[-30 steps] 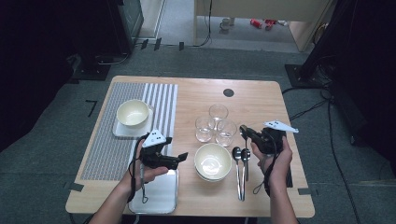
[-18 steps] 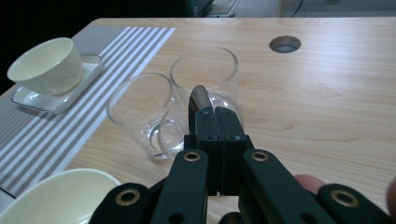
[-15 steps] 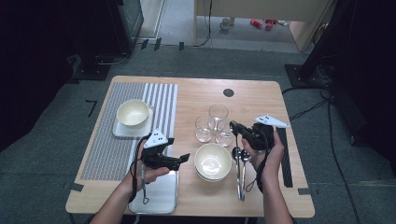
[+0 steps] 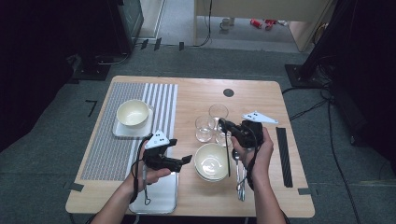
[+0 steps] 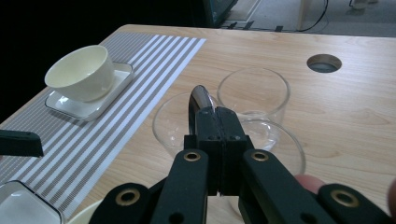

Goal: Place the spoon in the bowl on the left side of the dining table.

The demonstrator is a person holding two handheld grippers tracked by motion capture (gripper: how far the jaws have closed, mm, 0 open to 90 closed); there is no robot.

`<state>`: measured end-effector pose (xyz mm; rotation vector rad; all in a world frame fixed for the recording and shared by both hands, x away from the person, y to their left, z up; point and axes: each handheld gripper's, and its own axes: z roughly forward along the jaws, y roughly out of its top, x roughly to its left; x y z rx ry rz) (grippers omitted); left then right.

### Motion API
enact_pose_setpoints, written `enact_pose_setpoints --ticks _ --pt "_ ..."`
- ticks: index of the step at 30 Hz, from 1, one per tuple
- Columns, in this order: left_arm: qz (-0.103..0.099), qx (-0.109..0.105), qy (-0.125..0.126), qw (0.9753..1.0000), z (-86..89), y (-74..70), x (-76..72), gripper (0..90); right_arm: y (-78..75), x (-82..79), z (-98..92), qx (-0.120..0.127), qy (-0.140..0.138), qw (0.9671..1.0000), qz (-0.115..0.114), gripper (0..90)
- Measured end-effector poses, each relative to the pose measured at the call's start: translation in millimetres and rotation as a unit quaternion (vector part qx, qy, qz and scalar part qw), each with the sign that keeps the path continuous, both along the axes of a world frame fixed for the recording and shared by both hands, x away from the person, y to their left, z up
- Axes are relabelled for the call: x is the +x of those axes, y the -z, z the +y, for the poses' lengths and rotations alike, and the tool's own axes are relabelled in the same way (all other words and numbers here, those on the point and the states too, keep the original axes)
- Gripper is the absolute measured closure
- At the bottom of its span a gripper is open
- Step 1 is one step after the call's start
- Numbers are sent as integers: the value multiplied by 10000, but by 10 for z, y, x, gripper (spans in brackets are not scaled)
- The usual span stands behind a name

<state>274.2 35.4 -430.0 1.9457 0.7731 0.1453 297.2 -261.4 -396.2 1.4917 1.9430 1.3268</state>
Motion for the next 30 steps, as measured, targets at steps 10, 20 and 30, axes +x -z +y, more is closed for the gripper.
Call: enact_pose_setpoints --ticks 10,20,30 --pt "-15 -60 97 9999 -38 2 -23 139 -42 9 165 45 -120 9999 -30 900" --pt "-17 -106 234 9997 -94 1 -58 139 -73 11 317 83 -251 9996 -49 900" --pt "28 -255 314 9992 -129 -16 -71 142 -91 20 449 123 -355 9993 -68 900"
